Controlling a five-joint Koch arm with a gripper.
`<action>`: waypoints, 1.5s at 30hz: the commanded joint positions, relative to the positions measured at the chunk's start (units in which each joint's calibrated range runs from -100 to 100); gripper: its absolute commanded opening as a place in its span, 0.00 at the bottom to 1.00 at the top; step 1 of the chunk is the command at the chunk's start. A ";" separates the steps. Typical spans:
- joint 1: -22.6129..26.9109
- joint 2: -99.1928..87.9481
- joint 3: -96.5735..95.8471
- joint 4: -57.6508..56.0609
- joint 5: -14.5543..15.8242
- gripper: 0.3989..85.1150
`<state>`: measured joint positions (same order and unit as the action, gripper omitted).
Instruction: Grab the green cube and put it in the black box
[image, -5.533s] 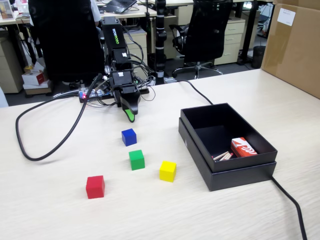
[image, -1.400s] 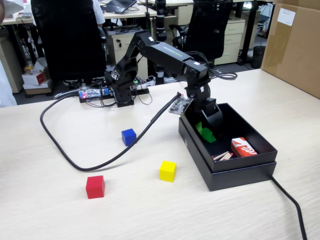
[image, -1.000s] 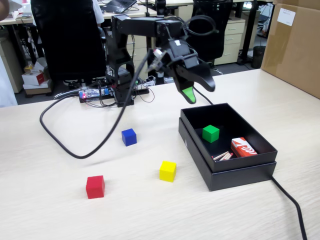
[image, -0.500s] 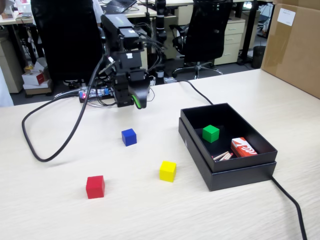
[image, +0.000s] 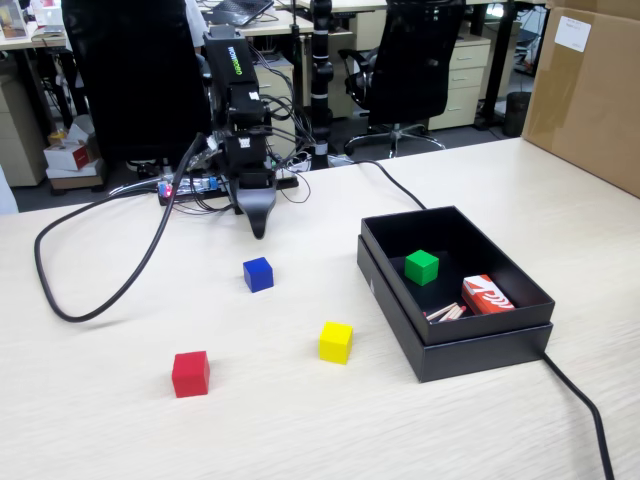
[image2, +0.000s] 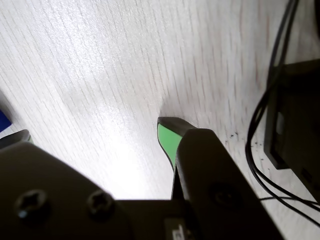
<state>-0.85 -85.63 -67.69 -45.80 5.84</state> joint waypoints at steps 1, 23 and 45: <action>-1.12 -2.09 -0.40 6.36 -2.30 0.59; -3.08 -2.44 -20.35 37.38 -9.38 0.58; -3.03 -14.14 -26.42 38.67 -9.47 0.58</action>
